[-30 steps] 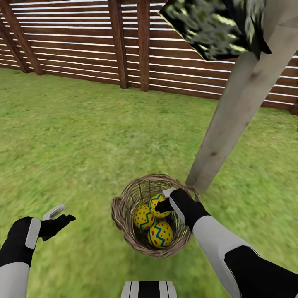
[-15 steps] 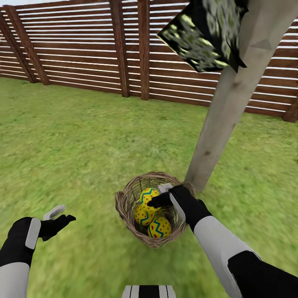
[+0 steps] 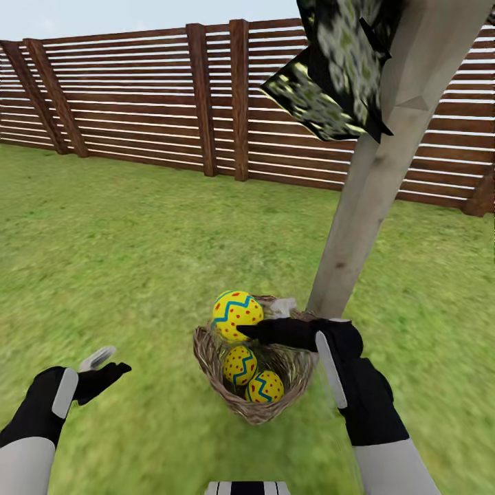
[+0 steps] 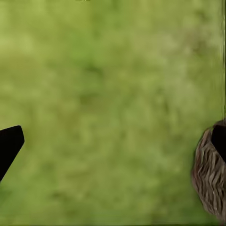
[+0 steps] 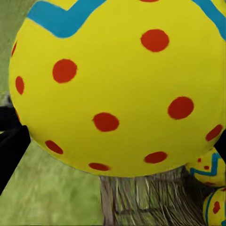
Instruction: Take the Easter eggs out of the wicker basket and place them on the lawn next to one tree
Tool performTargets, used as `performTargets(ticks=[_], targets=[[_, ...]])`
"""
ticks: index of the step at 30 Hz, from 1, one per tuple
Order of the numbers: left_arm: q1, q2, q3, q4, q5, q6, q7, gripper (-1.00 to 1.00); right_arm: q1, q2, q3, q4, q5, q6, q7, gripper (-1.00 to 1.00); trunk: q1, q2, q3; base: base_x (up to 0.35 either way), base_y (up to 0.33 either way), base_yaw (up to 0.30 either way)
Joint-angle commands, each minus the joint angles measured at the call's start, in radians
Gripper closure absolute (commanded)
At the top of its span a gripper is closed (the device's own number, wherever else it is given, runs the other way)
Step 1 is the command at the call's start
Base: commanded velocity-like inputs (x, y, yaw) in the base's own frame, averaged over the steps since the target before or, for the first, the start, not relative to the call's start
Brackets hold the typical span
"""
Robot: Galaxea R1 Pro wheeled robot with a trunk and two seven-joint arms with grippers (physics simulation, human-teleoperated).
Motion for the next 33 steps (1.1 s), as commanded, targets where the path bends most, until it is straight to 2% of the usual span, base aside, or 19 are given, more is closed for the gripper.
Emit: performTargets(ticks=[1, 3, 5, 10, 11, 12, 15, 18, 19, 22, 25, 29, 31, 33], targets=[[-0.001, 0.001, -0.003, 0.0, -0.001, 0.003, -0.008, -1.0, 0.005, -0.011, -0.05, 0.003, -0.007, 0.006, 0.107, 1.0, -0.001, 0.0, 0.003, 0.0, 0.0, 0.0], [-0.001, 0.006, -0.006, -0.021, 0.002, 0.003, -0.014, -1.0, 0.026, -0.032, -0.116, 0.005, -0.007, 0.006, 0.286, 1.0, -0.001, 0.0, 0.007, 0.0, 0.0, 0.0], [-0.001, 0.007, -0.006, -0.062, 0.003, 0.004, -0.022, -1.0, 0.038, -0.035, -0.138, 0.006, -0.007, 0.005, 0.349, 1.0, -0.001, 0.0, 0.007, 0.0, 0.0, 0.0], [-0.001, 0.004, -0.007, -0.085, 0.003, 0.004, -0.048, -1.0, 0.045, -0.037, -0.151, 0.005, -0.007, 0.004, 0.383, 1.0, -0.001, 0.0, 0.007, -0.22, 0.0, 0.0], [-0.001, 0.004, -0.007, -0.085, 0.002, 0.004, -0.048, -1.0, 0.045, -0.037, -0.151, 0.005, -0.007, 0.004, 0.414, 1.0, -0.001, 0.0, 0.007, -0.336, 0.0, 0.0], [-0.001, 0.003, -0.007, -0.081, 0.002, 0.004, -0.048, -1.0, 0.045, -0.038, -0.16, 0.006, -0.007, 0.004, 0.446, 1.0, -0.001, 0.0, 0.007, -0.34, 0.0, 0.0], [-0.001, 0.003, -0.007, -0.076, 0.001, 0.004, -0.048, -1.0, 0.045, -0.038, -0.226, 0.005, -0.007, 0.005, 0.476, 1.0, -0.001, 0.0, 0.007, -0.342, 0.0, 0.0], [-0.001, 0.001, -0.007, -0.073, 0.001, 0.002, -0.048, -1.0, 0.045, -0.039, -0.236, 0.005, -0.007, 0.004, 0.478, 1.0, -0.001, 0.0, 0.007, -0.34, -0.031, 0.0], [-0.001, 0.001, -0.007, -0.072, 0.0, 0.002, -0.048, -1.0, 0.045, -0.046, -0.241, 0.004, -0.007, 0.004, 0.478, 1.0, -0.001, 0.0, 0.007, -0.302, -0.17, 0.0], [-0.001, 0.001, -0.007, -0.072, 0.0, 0.002, -0.048, -1.0, 0.045, -0.058, -0.292, 0.003, -0.007, 0.004, 0.479, 1.0, -0.001, 0.0, 0.007, -0.18, -0.274, 0.0], [-0.001, 0.001, -0.007, -0.071, 0.0, 0.002, -0.048, -1.0, 0.045, -0.063, -0.307, 0.001, -0.007, 0.004, 0.479, 1.0, -0.001, 0.0, 0.007, -0.071, -0.324, 0.0], [-0.001, 0.001, -0.009, -0.071, 0.0, 0.001, -0.048, -1.0, 0.045, -0.122, -0.437, -0.003, -0.007, 0.004, 0.497, 1.0, -0.001, 0.0, 0.007, -0.006, -0.337, 0.0], [-0.001, 0.002, -0.009, -0.071, 0.0, 0.001, -0.048, -1.0, 0.045, -0.156, -0.481, -0.003, -0.007, 0.006, 0.567, 1.0, -0.001, 0.0, 0.007, 0.0, -0.342, 0.0], [-0.001, 0.001, -0.009, -0.071, -0.001, 0.001, -0.048, -1.0, 0.045, -0.184, -0.535, -0.003, -0.007, 0.007, 0.605, 1.0, -0.001, 0.0, 0.007, 0.0, -0.339, 0.0]])
